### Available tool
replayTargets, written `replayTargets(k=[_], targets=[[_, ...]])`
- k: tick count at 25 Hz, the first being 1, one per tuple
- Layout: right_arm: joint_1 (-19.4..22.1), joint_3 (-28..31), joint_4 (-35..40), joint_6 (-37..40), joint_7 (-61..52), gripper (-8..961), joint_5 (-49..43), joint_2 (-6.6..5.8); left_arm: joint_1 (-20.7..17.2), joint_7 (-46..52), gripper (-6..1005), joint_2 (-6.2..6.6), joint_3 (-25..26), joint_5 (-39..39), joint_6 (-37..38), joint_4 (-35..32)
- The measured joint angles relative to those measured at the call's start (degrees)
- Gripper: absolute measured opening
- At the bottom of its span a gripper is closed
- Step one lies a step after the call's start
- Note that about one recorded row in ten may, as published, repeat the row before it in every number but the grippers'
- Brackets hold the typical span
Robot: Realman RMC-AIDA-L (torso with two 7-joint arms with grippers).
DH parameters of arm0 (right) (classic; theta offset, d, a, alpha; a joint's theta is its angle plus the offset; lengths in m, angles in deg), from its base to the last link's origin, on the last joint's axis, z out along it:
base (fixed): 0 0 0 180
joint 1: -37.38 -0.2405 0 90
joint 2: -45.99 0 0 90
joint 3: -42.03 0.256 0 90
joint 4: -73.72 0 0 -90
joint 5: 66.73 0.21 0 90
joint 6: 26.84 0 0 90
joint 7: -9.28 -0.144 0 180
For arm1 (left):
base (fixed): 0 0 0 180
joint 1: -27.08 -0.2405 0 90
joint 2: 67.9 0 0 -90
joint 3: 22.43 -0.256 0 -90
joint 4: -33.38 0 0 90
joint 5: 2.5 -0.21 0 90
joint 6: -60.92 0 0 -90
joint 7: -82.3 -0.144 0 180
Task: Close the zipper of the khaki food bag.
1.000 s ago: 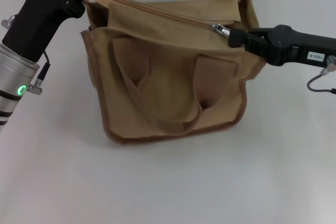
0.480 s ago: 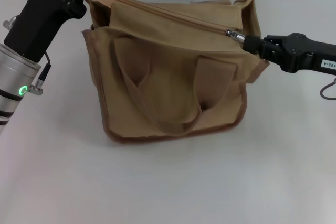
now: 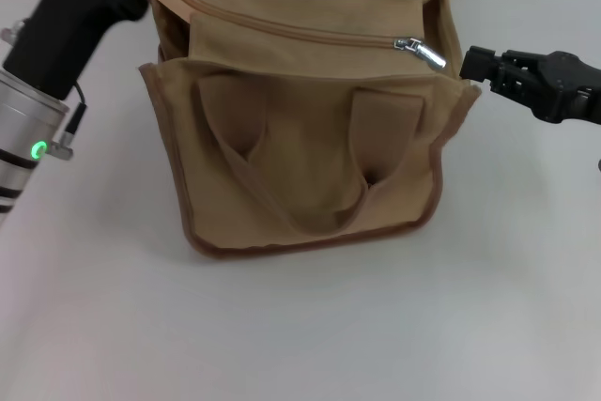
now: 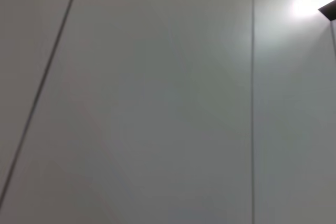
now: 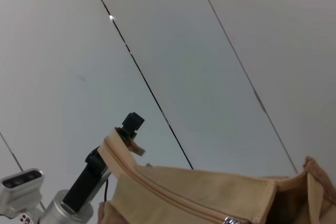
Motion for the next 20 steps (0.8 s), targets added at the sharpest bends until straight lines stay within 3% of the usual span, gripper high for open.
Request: replayTargets(k=[1, 8, 12, 16, 19, 20], targets=[[0.4, 0.6, 0.0, 0.5, 0.7, 11, 0.0, 0.18, 0.0, -0.3, 72, 0.02, 0.8, 0.0, 0.0, -0.4], [2.0, 8.1, 0.2, 7.8, 7.7, 297, 0.1, 1.98, -1.0, 1.1, 243, 0.29, -0.3, -0.5, 7.0, -6.2], [2.4, 9.3, -0.1, 11.5, 11.7, 452, 0.2, 2.37, -2.6, 12.1, 327, 0.38, -5.0, -0.6, 12.3, -15.4], [2.6, 9.1, -0.7, 13.3, 13.7, 601, 0.3, 2.38, -4.2, 18.4, 410, 0.43, -5.9, -0.4, 14.0, -20.9], [2.6, 8.7, -1.0, 15.4, 15.7, 667, -0.4, 2.4, -7.0, 24.6, 616, 0.55, -6.5, 0.3, 16.8, -25.9], [2.6, 8.7, -1.0, 15.4, 15.7, 681, -0.4, 2.4, -8.4, 25.7, 651, 0.66, -9.6, -0.4, 17.4, -27.8]])
